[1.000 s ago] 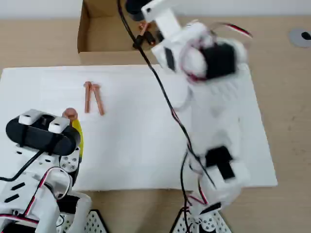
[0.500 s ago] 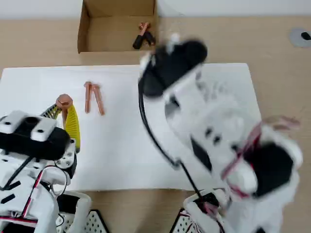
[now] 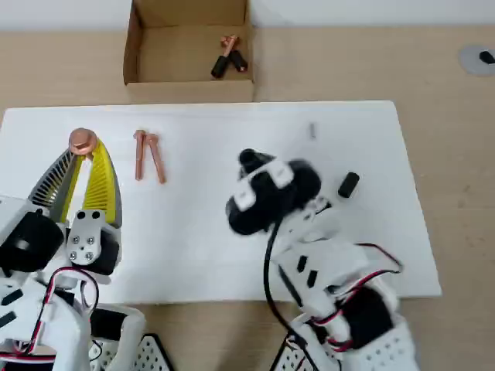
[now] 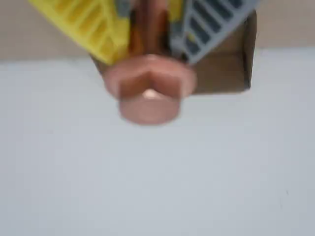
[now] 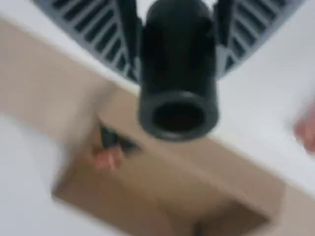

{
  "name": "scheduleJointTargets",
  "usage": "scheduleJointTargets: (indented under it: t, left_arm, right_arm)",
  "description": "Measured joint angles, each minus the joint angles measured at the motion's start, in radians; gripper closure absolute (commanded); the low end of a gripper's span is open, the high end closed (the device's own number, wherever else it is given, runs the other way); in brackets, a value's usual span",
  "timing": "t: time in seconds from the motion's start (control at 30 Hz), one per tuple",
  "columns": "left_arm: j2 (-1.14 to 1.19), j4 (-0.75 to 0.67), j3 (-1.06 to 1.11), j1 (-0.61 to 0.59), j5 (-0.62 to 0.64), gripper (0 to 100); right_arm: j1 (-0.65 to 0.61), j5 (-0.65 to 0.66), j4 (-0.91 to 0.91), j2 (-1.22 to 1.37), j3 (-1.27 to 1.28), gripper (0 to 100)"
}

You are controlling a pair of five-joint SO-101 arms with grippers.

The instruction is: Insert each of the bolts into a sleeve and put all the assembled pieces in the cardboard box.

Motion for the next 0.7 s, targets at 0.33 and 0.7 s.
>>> scheduleJointTargets:
  t: [0.33, 0.7]
  left_arm:
    - [0.0, -0.133, 0.0, 0.015, 0.0, 100]
    - [0.233, -0.226, -0.041, 0.365, 0.0, 100]
  right_arm:
    - [-0.052, 0.0, -0.359, -0.276, 0.319, 98.9]
    - [0.173, -0.118, -0.362, -0.284, 0.321, 98.9]
